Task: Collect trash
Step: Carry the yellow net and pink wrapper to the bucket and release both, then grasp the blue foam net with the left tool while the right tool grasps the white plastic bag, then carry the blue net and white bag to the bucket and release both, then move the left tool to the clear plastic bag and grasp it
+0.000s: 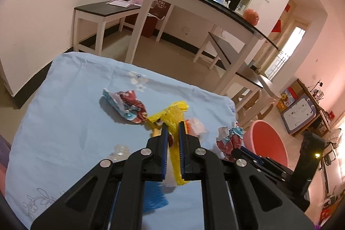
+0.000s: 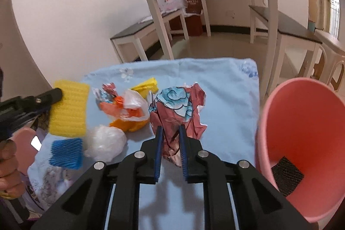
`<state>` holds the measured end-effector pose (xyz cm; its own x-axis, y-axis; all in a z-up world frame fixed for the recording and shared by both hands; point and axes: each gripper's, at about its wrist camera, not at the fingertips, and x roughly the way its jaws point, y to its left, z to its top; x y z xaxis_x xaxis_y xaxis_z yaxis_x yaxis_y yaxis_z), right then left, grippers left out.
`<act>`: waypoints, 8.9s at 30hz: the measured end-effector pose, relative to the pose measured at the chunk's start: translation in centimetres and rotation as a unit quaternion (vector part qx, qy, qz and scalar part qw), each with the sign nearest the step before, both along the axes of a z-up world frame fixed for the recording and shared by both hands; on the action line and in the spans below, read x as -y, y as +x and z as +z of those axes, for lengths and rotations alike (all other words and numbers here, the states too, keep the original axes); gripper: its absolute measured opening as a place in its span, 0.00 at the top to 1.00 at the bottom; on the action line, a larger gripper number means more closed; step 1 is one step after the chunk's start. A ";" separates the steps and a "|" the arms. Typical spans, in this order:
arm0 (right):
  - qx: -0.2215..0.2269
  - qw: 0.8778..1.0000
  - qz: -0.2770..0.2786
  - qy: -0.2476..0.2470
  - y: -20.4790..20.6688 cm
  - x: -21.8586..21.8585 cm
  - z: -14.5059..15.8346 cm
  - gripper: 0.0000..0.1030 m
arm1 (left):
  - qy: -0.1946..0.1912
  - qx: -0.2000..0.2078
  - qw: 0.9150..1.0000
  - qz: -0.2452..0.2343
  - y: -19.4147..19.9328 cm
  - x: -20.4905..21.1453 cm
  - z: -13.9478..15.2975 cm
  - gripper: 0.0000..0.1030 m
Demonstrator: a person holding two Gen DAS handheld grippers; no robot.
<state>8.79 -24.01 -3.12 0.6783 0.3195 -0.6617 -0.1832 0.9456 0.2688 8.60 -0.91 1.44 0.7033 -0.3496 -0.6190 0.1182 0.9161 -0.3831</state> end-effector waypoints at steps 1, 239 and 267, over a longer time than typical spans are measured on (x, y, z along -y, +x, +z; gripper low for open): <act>0.005 1.000 0.000 0.001 -0.4 0.2 0.4 0.86 | 0.000 0.003 1.000 -0.002 -0.1 0.2 0.1 0.92; 0.006 0.968 -0.252 -0.004 -8.9 19.9 -1.6 0.58 | 0.081 0.027 0.965 -0.249 -0.2 25.7 -3.5 0.93; 0.022 0.977 -0.211 0.007 -8.9 17.0 -0.1 0.56 | 0.058 0.034 0.973 -0.221 -1.4 22.2 -1.7 0.65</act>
